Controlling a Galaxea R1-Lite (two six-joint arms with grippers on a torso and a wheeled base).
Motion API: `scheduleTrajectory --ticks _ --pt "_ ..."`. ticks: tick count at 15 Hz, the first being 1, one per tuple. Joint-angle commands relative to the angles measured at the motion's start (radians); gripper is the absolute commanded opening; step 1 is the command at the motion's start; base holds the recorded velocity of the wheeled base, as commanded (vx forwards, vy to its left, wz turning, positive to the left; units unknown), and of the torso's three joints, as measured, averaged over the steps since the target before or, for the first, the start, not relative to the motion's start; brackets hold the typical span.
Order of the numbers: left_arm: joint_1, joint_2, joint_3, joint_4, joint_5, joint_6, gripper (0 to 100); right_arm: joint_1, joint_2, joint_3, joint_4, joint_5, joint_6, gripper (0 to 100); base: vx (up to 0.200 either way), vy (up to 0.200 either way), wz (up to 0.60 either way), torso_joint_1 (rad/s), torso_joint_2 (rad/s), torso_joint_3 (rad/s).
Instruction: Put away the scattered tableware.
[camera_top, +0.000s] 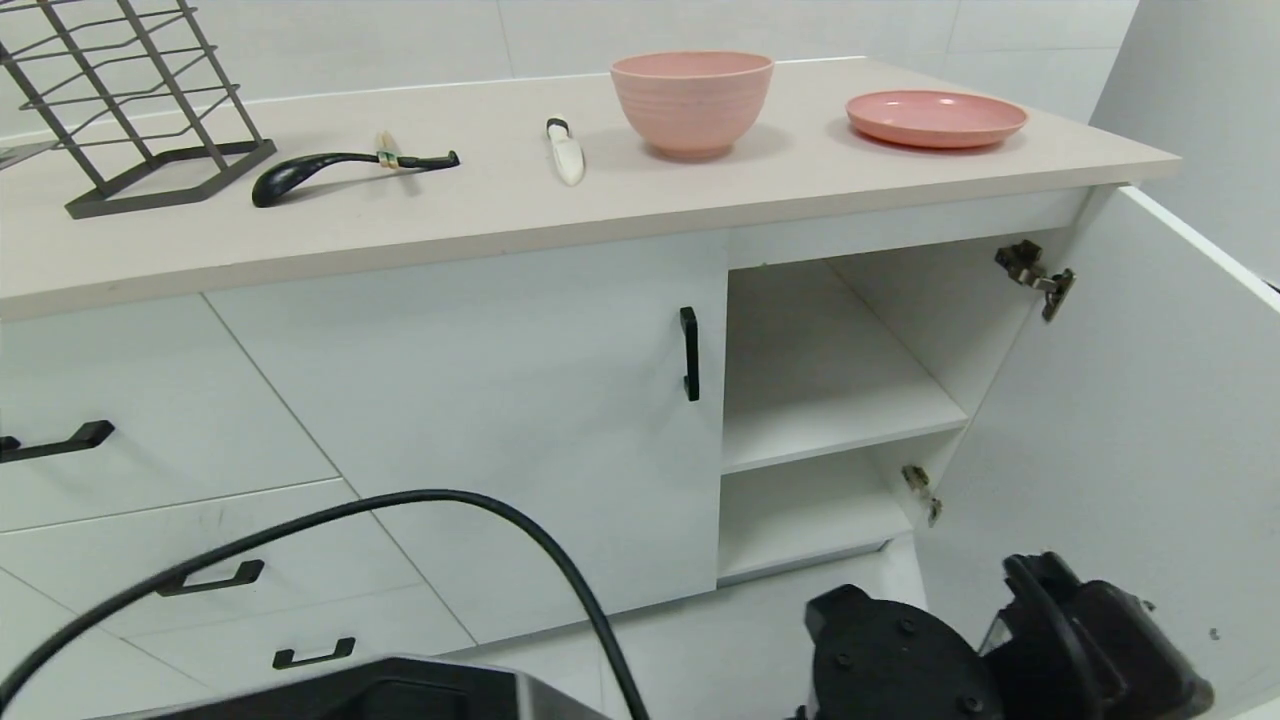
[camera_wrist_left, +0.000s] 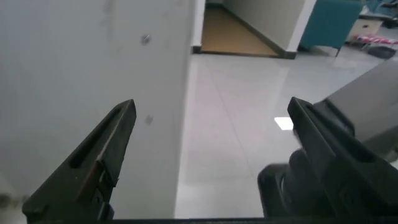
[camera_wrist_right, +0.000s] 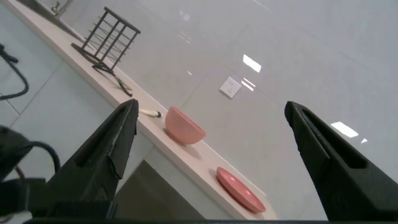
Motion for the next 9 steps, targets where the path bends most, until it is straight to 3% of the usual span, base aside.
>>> scheduleTrajectory --ticks 1,3,6,9 --pt "0.108 -0.261 0.25 -0.001 0.006 -0.001 100 0.006 -0.013 0.023 -0.001 0.002 -0.001 100 0.0 0.0 0.0 0.0 0.0 0.0" --pt "0.228 -0.445 0.406 -0.001 0.004 -0.001 100 0.009 -0.024 0.043 -0.001 0.002 -0.003 100 0.0 0.0 0.0 0.0 0.0 0.0" --pt "0.458 -0.718 0.6 0.005 -0.023 0.004 100 0.009 -0.022 0.069 0.001 0.014 -0.005 100 0.0 0.0 0.0 0.0 0.0 0.0" --pt "0.588 -0.967 0.75 0.025 -0.059 0.006 100 0.01 -0.022 0.148 0.001 0.028 -0.02 100 0.0 0.0 0.0 0.0 0.0 0.0"
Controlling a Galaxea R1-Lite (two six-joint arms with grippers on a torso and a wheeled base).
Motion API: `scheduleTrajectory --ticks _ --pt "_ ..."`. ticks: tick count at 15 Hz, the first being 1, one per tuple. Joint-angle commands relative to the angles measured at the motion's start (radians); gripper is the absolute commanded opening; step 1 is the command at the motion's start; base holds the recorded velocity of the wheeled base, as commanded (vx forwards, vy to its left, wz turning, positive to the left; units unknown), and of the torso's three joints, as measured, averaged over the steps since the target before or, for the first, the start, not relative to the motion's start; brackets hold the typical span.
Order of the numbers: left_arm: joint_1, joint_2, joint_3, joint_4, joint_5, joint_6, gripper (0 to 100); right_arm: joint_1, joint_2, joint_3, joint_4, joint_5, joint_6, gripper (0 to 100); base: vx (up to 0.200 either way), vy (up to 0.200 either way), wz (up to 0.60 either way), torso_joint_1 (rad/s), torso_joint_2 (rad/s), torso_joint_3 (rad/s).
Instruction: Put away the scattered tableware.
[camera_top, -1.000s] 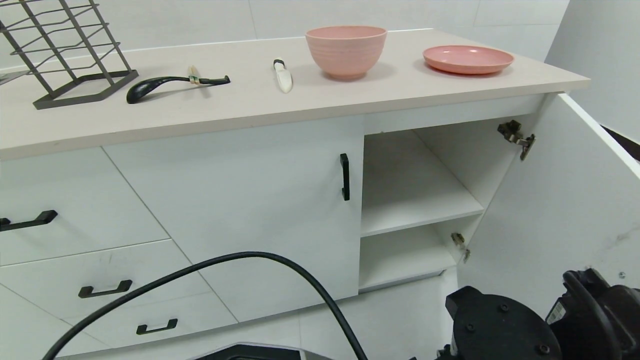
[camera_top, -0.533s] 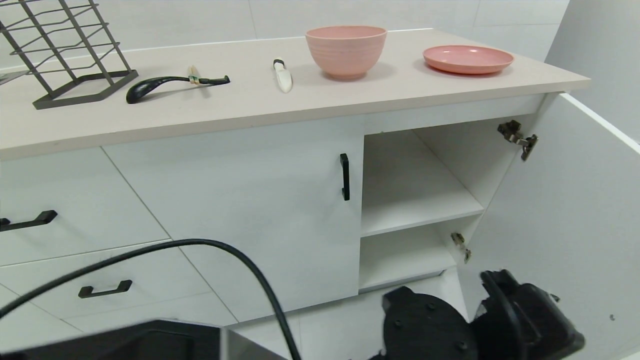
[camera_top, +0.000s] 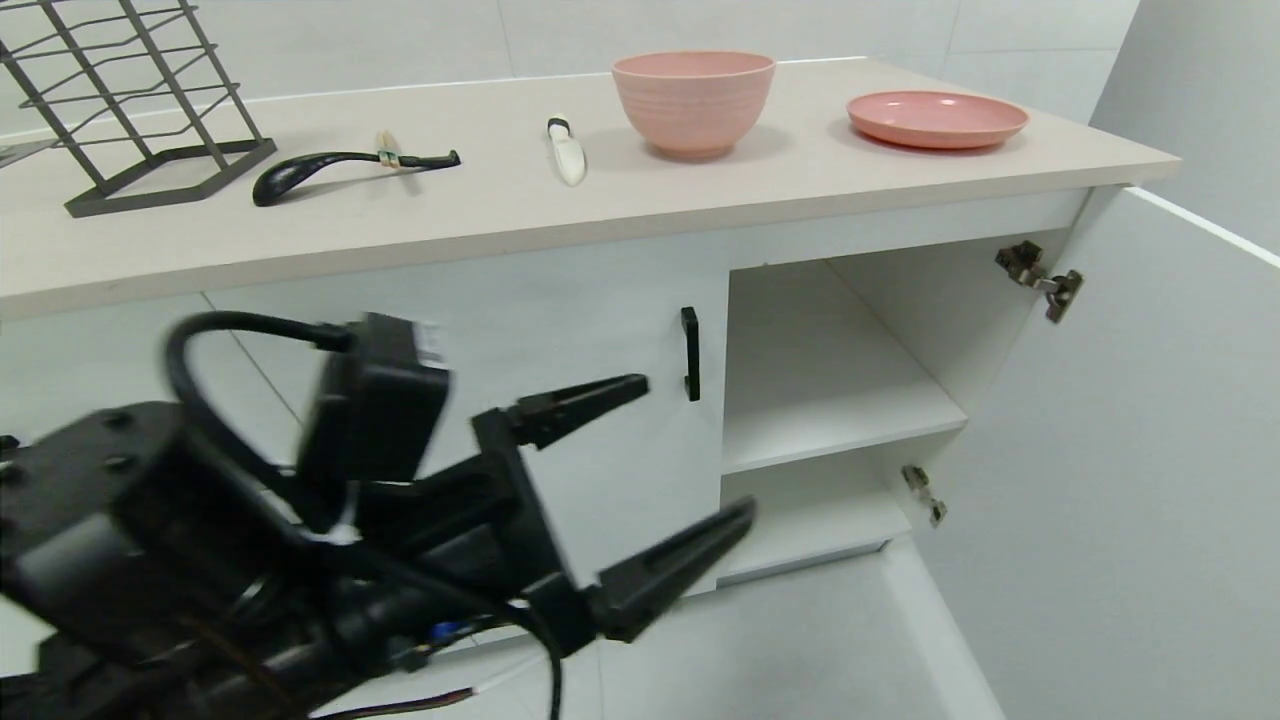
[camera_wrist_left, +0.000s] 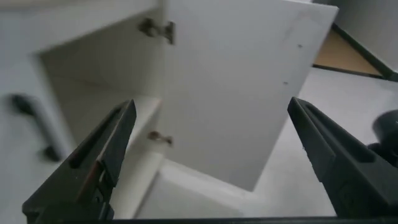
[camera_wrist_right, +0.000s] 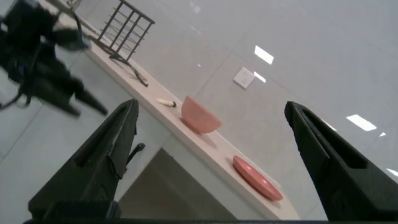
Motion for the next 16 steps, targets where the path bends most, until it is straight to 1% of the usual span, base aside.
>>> scheduleTrajectory --ticks 1,3,4,6,7,8,10,11,12,13,14,15,16 --pt "0.18 -0.363 0.223 0.044 -0.01 0.001 100 0.001 0.0 0.074 -0.002 0.02 -0.01 100 0.0 0.0 0.0 0.0 0.0 0.0" --pt "0.328 -0.517 0.315 0.094 -0.01 0.003 100 0.001 -0.011 0.151 0.001 0.02 -0.01 100 0.0 0.0 0.0 0.0 0.0 0.0" --pt "0.388 -0.596 0.345 0.11 -0.012 0.001 100 0.001 -0.025 0.174 0.027 0.02 -0.01 100 0.0 0.0 0.0 0.0 0.0 0.0" --pt "0.442 -0.725 0.364 0.174 -0.012 0.004 100 -0.003 -0.066 0.174 0.107 0.014 -0.01 100 0.0 0.0 0.0 0.0 0.0 0.0" --pt "0.468 -0.805 0.367 0.252 -0.01 0.004 100 -0.012 -0.105 0.174 0.205 0.002 -0.008 100 0.0 0.0 0.0 0.0 0.0 0.0" --pt "0.494 -0.885 0.368 0.344 -0.009 0.004 100 -0.026 -0.16 0.174 0.326 -0.038 -0.004 100 0.0 0.0 0.0 0.0 0.0 0.0" --pt "0.548 -1.06 0.361 0.593 0.008 -0.005 100 -0.032 -0.324 0.174 0.69 -0.124 -0.002 100 0.0 0.0 0.0 0.0 0.0 0.0" --pt "0.556 -1.116 0.361 0.683 0.016 -0.005 100 -0.034 -0.385 0.174 0.815 -0.158 -0.001 100 0.0 0.0 0.0 0.0 0.0 0.0" --pt "0.557 -1.215 0.364 0.846 0.019 -0.002 100 -0.037 -0.507 0.174 1.012 -0.247 0.007 100 0.0 0.0 0.0 0.0 0.0 0.0" --pt "0.557 -1.282 0.365 0.947 0.017 0.007 100 -0.035 -0.585 0.174 1.128 -0.308 0.045 100 0.0 0.0 0.0 0.0 0.0 0.0" --pt "0.569 -1.339 0.365 1.029 0.017 0.021 100 -0.037 -0.662 0.174 1.234 -0.371 0.098 100 0.0 0.0 0.0 0.0 0.0 0.0" --pt "0.6 -1.374 0.37 1.082 0.017 0.033 100 -0.045 -0.681 0.173 1.309 -0.429 0.147 100 0.0 0.0 0.0 0.0 0.0 0.0" --pt "0.623 -1.412 0.393 1.116 0.017 0.033 100 -0.045 -0.681 0.168 1.311 -0.477 0.183 100 0.0 0.0 0.0 0.0 0.0 0.0"
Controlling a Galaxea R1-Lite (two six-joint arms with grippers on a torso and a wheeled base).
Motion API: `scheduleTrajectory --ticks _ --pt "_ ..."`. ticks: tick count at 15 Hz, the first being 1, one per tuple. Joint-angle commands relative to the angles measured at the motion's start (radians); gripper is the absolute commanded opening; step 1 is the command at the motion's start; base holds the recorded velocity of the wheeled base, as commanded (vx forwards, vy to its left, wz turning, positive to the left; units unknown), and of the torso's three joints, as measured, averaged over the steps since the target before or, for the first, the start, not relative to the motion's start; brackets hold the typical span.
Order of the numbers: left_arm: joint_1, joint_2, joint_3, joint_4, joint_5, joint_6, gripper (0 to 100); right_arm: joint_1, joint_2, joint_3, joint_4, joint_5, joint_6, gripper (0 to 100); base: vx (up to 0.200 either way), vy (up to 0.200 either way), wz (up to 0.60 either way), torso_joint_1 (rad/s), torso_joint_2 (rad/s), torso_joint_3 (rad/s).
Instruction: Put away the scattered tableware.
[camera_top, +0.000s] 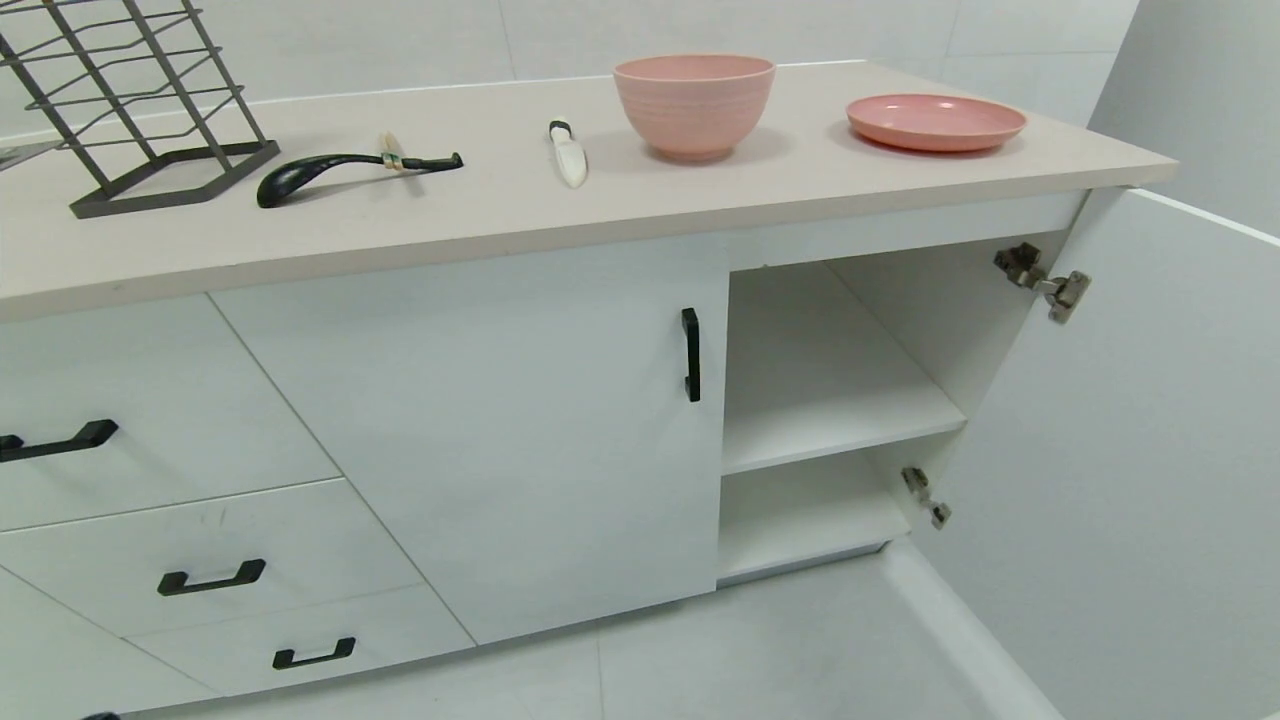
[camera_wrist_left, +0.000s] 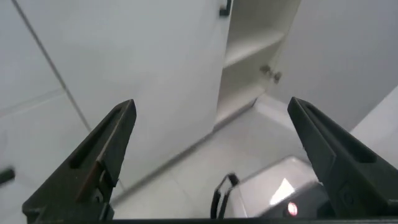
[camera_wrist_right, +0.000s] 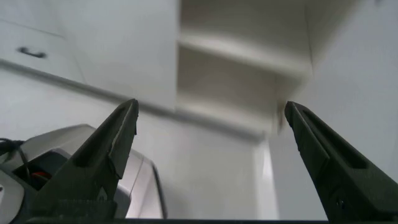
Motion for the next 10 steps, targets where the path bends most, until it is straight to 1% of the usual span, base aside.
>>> scheduleTrajectory --ticks 1,2,3,4,5,6,7,8,9,10 --pt "0.056 -0.176 0.064 0.08 0.002 0.018 100 -0.008 -0.131 -0.007 0.027 -0.096 0.05 100 0.0 0.0 0.0 0.0 0.0 0.0" --pt "0.056 -0.175 0.064 0.102 0.002 0.019 100 -0.008 -0.131 -0.007 0.027 -0.104 0.05 100 0.0 0.0 0.0 0.0 0.0 0.0" --pt "0.059 -0.175 0.062 0.159 0.013 0.041 100 -0.008 -0.131 -0.007 0.027 -0.142 0.05 100 0.0 0.0 0.0 0.0 0.0 0.0" --pt "0.07 -0.175 0.062 0.165 0.039 0.059 100 -0.008 -0.131 -0.006 0.025 -0.163 0.05 100 0.0 0.0 0.0 0.0 0.0 0.0" --pt "0.074 -0.175 0.062 0.166 0.056 0.065 100 -0.008 -0.131 -0.006 0.025 -0.168 0.05 100 0.0 0.0 0.0 0.0 0.0 0.0" --pt "0.105 -0.181 0.062 0.166 0.096 0.065 100 -0.008 -0.131 -0.006 0.025 -0.17 0.051 100 0.0 0.0 0.0 0.0 0.0 0.0" --pt "0.123 -0.188 0.062 0.168 0.114 0.068 100 -0.008 -0.131 -0.006 0.025 -0.17 0.051 100 0.0 0.0 0.0 0.0 0.0 0.0" --pt "0.188 -0.259 0.064 0.175 0.232 0.085 100 -0.009 -0.131 -0.006 0.025 -0.176 0.053 100 0.0 0.0 0.0 0.0 0.0 0.0" --pt "0.177 -0.27 0.064 0.212 0.311 0.071 100 -0.009 -0.131 -0.004 0.025 -0.199 0.053 100 0.0 0.0 0.0 0.0 0.0 0.0" --pt "0.179 -0.27 0.064 0.206 0.318 0.045 100 -0.009 -0.131 0.0 0.035 -0.246 0.056 100 0.0 0.0 0.0 0.0 0.0 0.0"
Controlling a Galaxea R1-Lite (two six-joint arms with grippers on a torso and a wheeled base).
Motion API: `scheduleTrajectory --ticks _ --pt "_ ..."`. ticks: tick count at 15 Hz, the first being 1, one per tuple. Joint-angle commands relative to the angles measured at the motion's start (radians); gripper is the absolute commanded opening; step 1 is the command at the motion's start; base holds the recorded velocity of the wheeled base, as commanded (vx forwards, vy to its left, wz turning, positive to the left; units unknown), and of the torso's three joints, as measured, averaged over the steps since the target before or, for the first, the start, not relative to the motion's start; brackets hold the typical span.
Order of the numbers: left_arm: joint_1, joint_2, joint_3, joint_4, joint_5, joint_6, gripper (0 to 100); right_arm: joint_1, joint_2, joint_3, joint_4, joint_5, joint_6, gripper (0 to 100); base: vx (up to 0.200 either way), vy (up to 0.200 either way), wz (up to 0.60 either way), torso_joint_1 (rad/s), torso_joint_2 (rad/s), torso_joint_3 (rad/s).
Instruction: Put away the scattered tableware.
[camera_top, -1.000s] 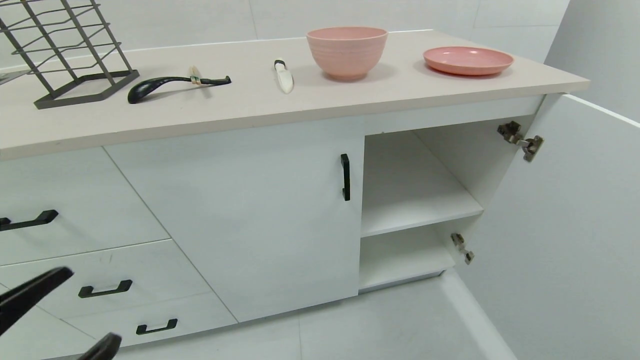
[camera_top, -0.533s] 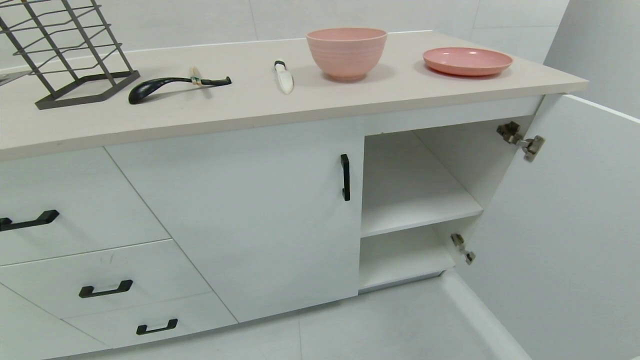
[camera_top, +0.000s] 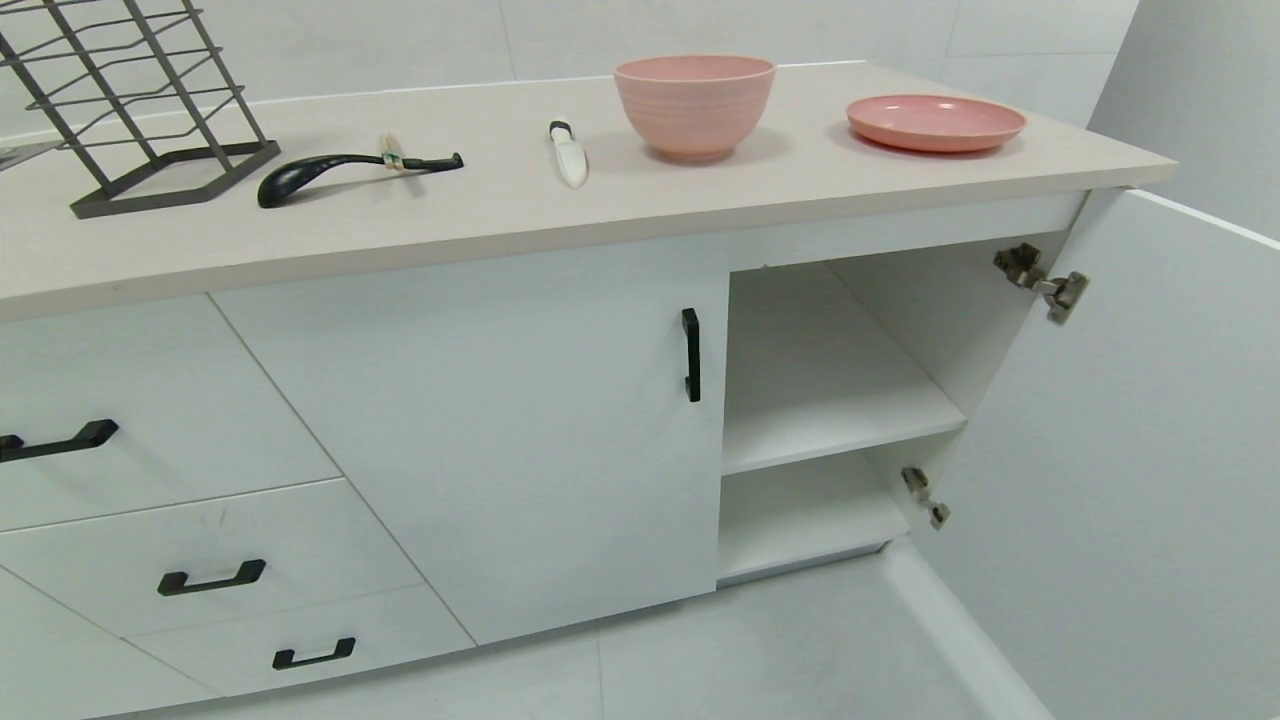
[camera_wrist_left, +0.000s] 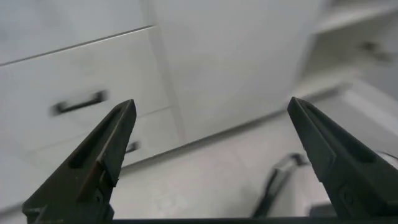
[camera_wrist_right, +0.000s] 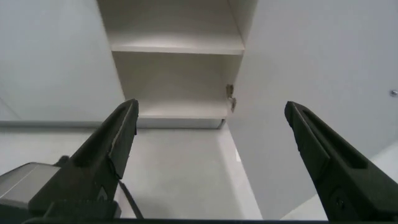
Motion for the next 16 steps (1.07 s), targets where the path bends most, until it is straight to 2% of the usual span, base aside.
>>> scheduleTrajectory --ticks 1,3,5,9,11,16 --pt "0.024 -0.044 0.001 0.005 0.017 -0.013 100 0.0 -0.002 0.005 0.007 -0.039 0.016 100 0.0 0.0 0.0 0.0 0.0 0.0" --pt "0.024 -0.044 0.001 0.005 0.017 -0.054 100 0.0 -0.002 0.005 0.01 -0.051 0.093 100 0.0 0.0 0.0 0.0 0.0 0.0" --pt "0.023 -0.044 0.001 0.003 0.017 -0.095 100 0.0 -0.002 0.005 0.01 -0.054 0.095 100 0.0 0.0 0.0 0.0 0.0 0.0" --pt "0.023 -0.044 0.001 0.005 0.023 -0.097 100 0.0 -0.002 0.005 0.01 -0.054 0.095 100 0.0 0.0 0.0 0.0 0.0 0.0" --pt "0.023 -0.044 0.001 0.003 0.046 -0.103 100 0.0 -0.002 0.005 0.01 -0.054 0.095 100 0.0 0.0 0.0 0.0 0.0 0.0" --pt "0.023 -0.044 0.001 0.002 0.047 -0.102 100 0.0 -0.002 0.005 0.01 -0.054 0.095 100 0.0 -0.2 0.0 0.005 0.0 0.003"
